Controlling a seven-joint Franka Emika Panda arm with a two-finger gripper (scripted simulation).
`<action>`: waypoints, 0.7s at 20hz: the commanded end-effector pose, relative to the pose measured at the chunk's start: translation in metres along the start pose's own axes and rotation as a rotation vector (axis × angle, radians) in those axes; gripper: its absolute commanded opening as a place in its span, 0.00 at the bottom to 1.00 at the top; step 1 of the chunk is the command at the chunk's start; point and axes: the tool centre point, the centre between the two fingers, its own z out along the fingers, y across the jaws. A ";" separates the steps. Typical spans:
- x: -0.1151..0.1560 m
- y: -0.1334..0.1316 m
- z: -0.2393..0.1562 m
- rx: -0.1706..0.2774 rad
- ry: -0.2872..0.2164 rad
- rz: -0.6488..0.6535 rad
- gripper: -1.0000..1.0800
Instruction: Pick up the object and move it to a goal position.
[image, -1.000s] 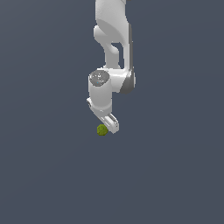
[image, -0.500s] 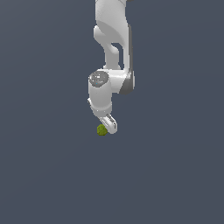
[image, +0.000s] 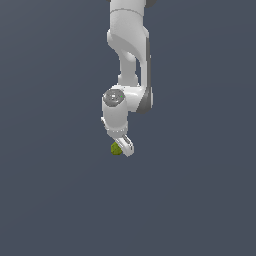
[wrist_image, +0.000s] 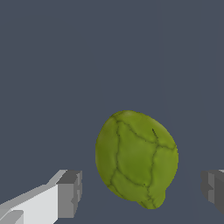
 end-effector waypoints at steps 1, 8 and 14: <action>0.000 0.000 0.012 0.000 0.000 0.001 0.96; 0.000 -0.001 0.021 0.000 0.000 0.002 0.00; 0.000 -0.001 0.021 0.000 0.000 0.002 0.00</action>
